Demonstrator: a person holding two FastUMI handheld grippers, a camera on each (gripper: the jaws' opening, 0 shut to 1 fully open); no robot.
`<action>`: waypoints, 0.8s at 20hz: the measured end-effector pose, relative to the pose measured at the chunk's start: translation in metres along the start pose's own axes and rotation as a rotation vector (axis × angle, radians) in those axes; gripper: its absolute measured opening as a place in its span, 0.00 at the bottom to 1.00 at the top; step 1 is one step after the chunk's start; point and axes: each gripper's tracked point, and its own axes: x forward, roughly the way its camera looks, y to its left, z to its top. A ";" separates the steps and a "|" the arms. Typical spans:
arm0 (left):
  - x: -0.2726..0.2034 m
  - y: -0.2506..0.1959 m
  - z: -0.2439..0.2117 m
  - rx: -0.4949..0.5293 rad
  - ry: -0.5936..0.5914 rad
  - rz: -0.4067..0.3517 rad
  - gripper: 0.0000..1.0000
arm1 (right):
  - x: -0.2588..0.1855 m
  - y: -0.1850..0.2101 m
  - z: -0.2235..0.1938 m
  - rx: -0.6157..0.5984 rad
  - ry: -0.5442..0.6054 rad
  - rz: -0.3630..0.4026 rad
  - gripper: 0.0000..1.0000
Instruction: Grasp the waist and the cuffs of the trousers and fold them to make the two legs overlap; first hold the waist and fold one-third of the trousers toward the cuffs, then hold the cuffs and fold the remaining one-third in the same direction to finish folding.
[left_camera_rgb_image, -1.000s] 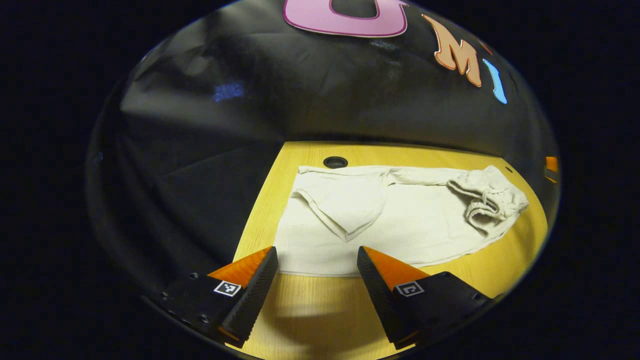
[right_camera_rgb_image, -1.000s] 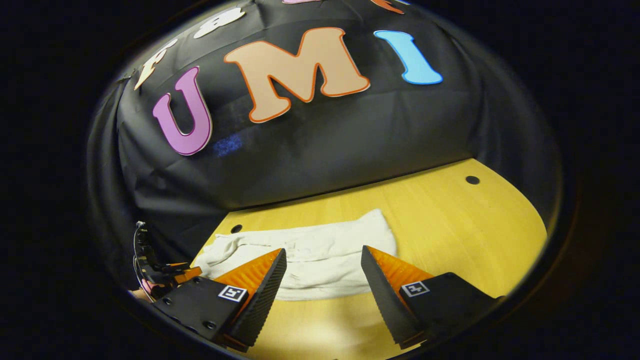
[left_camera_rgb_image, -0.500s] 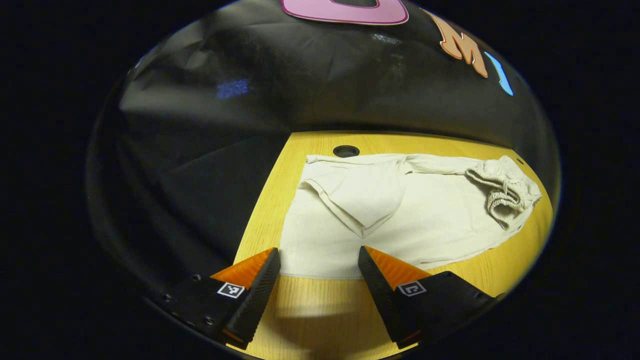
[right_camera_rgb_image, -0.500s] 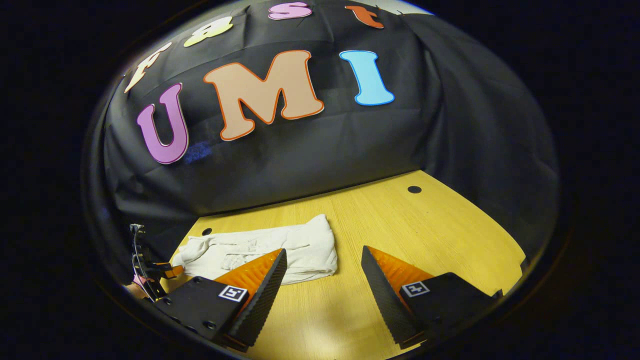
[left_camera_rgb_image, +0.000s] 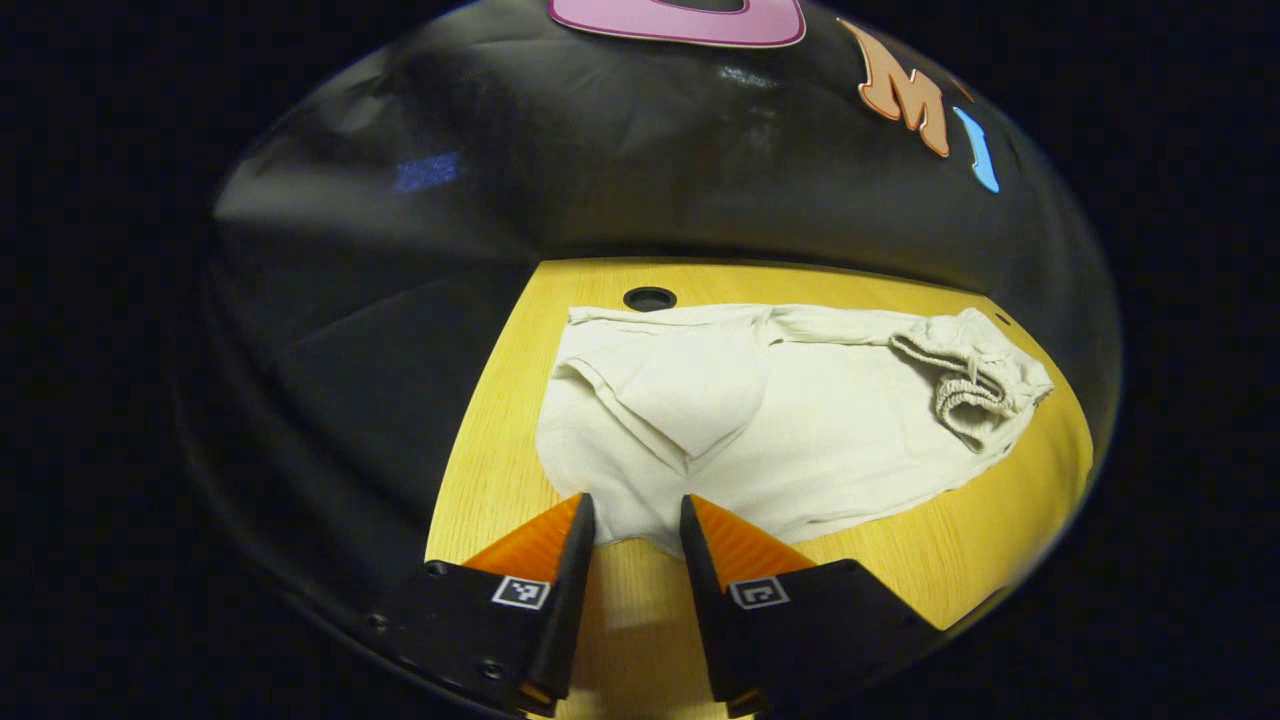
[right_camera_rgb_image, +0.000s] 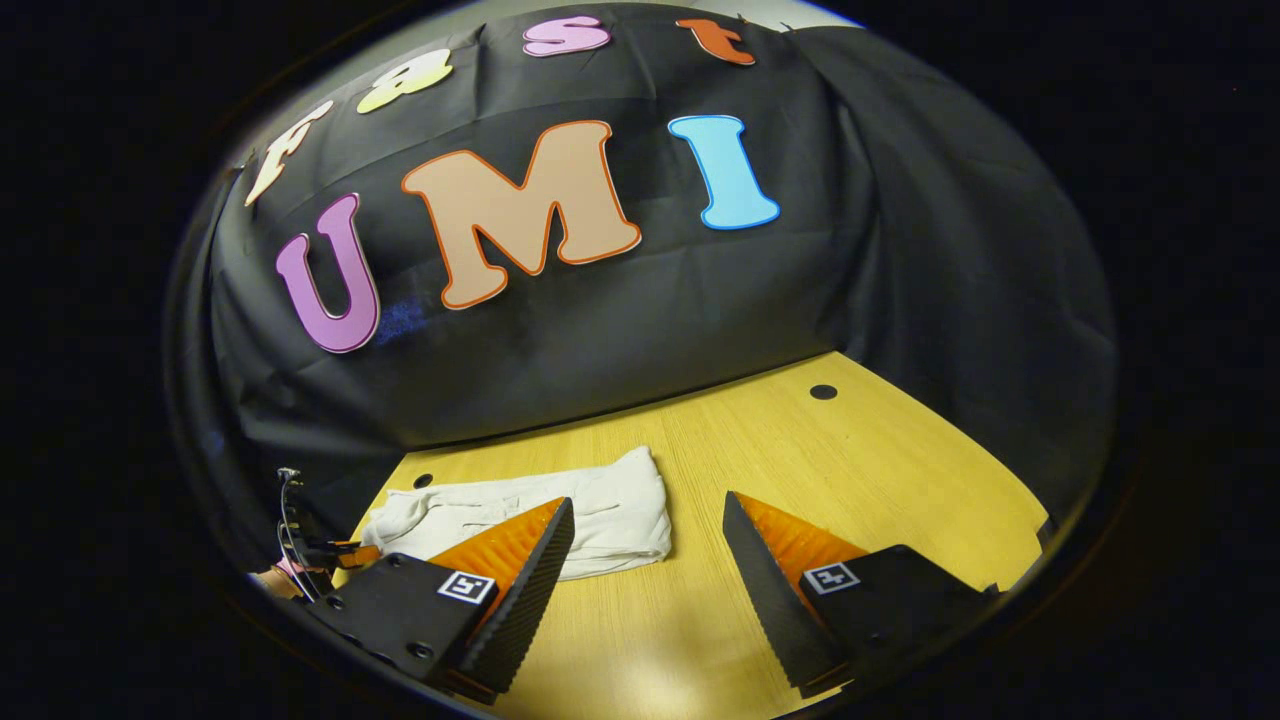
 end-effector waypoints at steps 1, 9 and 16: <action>0.001 -0.001 0.000 -0.008 -0.006 -0.002 0.45 | -0.002 -0.001 0.002 0.001 -0.003 -0.001 0.96; -0.001 -0.017 0.010 -0.115 -0.027 -0.030 0.00 | -0.012 -0.014 0.008 -0.046 -0.001 -0.010 0.96; -0.041 -0.083 0.100 -0.150 -0.243 -0.162 0.00 | -0.020 -0.021 0.007 -0.058 -0.003 0.043 0.96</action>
